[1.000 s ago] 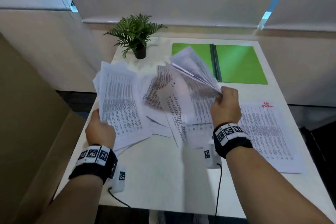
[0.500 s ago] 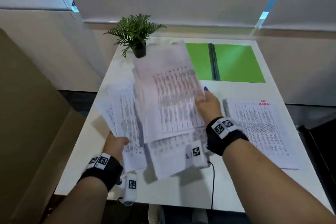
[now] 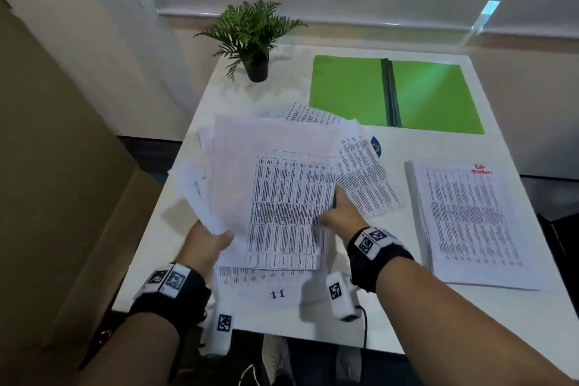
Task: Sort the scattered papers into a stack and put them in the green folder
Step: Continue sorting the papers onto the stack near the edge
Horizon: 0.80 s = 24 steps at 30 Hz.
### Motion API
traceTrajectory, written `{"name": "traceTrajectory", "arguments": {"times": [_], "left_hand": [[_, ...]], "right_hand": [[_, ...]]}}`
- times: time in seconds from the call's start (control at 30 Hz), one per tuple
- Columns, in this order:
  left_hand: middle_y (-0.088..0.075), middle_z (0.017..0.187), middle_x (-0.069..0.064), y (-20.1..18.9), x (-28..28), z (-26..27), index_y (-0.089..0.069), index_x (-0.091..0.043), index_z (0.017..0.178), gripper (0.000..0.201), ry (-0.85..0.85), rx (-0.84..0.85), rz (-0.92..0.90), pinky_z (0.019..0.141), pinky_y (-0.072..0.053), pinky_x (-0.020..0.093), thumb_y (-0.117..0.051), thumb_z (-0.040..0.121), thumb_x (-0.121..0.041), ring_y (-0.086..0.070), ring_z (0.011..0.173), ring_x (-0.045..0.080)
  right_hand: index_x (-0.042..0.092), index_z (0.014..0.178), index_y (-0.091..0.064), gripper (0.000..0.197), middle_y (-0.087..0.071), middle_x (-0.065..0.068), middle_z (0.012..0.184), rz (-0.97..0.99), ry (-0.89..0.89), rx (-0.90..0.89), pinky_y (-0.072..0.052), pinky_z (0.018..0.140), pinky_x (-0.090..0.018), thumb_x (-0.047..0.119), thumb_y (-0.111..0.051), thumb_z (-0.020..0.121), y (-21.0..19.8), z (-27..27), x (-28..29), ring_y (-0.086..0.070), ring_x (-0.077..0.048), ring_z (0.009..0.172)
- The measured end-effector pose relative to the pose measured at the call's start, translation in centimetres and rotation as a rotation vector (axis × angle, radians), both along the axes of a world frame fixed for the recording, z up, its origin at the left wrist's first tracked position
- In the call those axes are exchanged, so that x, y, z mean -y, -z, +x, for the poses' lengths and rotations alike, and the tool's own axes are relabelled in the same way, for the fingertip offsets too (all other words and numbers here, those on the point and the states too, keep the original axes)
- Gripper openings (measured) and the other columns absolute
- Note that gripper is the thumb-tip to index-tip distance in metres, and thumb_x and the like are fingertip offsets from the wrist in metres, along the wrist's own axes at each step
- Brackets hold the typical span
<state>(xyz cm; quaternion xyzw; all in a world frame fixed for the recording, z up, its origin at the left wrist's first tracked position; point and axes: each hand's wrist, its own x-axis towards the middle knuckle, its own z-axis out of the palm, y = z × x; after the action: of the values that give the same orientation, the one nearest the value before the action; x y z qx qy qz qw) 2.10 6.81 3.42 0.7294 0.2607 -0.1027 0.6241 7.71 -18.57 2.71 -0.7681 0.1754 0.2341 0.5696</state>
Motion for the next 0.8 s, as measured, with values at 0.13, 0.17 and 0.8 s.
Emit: {"name": "traceTrajectory", "arguments": {"times": [0.13, 0.17, 0.8], "left_hand": [[-0.058, 0.059, 0.018, -4.9, 0.4, 0.2, -0.050, 0.030, 0.092, 0.031, 0.003, 0.130, 0.030, 0.071, -0.032, 0.023, -0.065, 0.080, 0.005, -0.048, 0.075, 0.056], [-0.062, 0.059, 0.007, -5.8, 0.6, 0.6, -0.058, 0.021, 0.083, 0.024, 0.012, 0.161, 0.036, 0.064, -0.048, 0.023, -0.068, 0.073, 0.002, -0.054, 0.069, 0.045], [-0.063, 0.083, 0.002, -6.9, 2.4, 4.6, -0.062, -0.011, 0.092, 0.034, -0.247, 0.495, -0.115, 0.066, -0.051, 0.018, -0.059, 0.068, 0.014, -0.059, 0.081, 0.018]], "right_hand": [[-0.002, 0.128, -0.038, 0.066, -0.059, -0.017, 0.118, 0.206, 0.052, 0.035, -0.054, 0.085, -0.039, -0.008, -0.069, 0.070, -5.0, 1.0, -0.8, -0.063, -0.028, 0.100], [-0.002, 0.120, -0.047, 0.050, -0.063, -0.015, 0.110, 0.240, 0.064, 0.107, -0.054, 0.086, -0.041, -0.014, -0.063, 0.074, -6.1, 1.3, -1.1, -0.065, -0.028, 0.098], [0.025, 0.134, -0.041, 0.077, -0.047, -0.001, 0.127, -0.086, -0.020, 0.884, -0.048, 0.091, -0.035, -0.013, -0.049, 0.068, -13.0, 1.4, -3.0, -0.048, -0.012, 0.108]]}}
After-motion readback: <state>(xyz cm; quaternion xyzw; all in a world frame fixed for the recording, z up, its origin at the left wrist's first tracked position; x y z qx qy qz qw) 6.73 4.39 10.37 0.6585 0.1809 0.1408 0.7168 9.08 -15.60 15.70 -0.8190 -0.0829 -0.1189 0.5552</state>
